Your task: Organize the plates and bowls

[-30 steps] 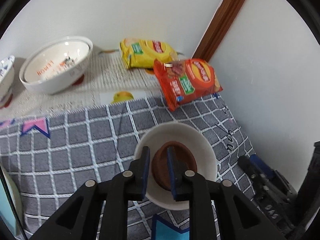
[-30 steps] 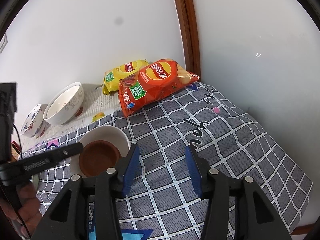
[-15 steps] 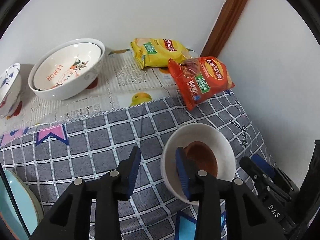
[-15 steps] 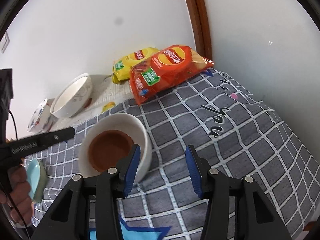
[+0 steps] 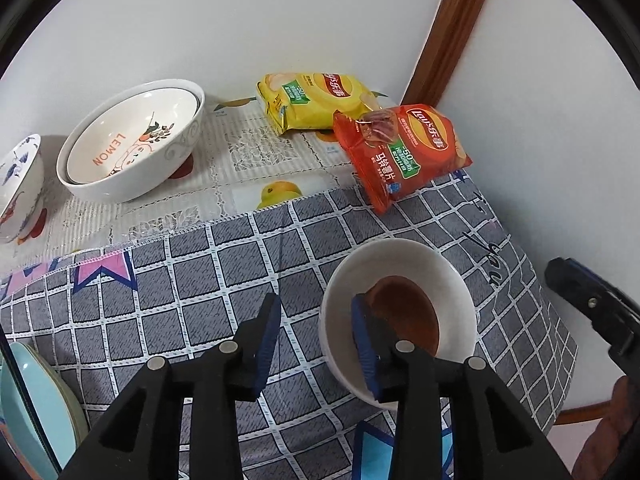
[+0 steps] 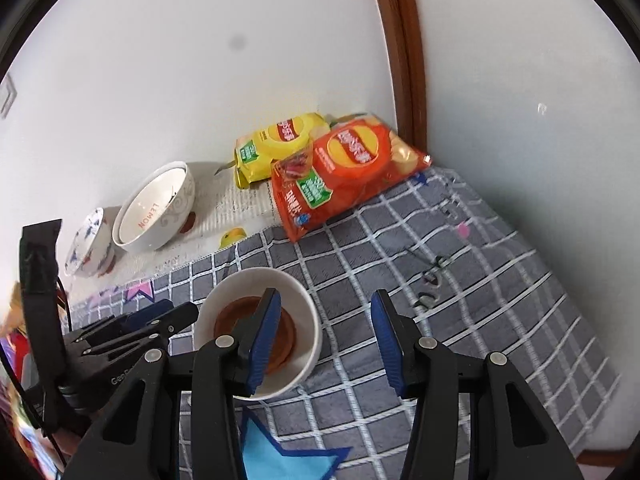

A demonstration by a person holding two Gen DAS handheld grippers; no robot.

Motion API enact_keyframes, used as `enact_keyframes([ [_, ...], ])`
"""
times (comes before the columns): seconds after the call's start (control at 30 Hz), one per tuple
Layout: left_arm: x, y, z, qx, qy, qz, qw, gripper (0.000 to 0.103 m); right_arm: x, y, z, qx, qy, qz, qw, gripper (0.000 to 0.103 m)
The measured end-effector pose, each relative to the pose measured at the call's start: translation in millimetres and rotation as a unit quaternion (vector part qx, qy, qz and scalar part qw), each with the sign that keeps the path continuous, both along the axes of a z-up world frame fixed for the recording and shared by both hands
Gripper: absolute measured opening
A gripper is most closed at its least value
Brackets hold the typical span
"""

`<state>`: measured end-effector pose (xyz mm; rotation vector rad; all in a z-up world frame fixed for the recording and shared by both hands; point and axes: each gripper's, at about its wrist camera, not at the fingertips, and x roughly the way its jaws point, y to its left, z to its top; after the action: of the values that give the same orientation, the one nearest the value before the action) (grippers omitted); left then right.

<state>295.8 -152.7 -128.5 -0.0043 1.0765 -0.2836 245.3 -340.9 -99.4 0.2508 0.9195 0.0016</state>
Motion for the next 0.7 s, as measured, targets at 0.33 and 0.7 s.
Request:
enact_keyframes([
  [0.33,1,-4,-4,0.020,-0.012,-0.017,0.9996,0.035,4,12,-43,-0.007,0.007,0.017,1.000,0.042],
  [0.7,10,5,-15,0.003,0.006,0.004,1.0000,0.035,10,4,-61,0.025,0.016,0.023,0.999,0.042],
])
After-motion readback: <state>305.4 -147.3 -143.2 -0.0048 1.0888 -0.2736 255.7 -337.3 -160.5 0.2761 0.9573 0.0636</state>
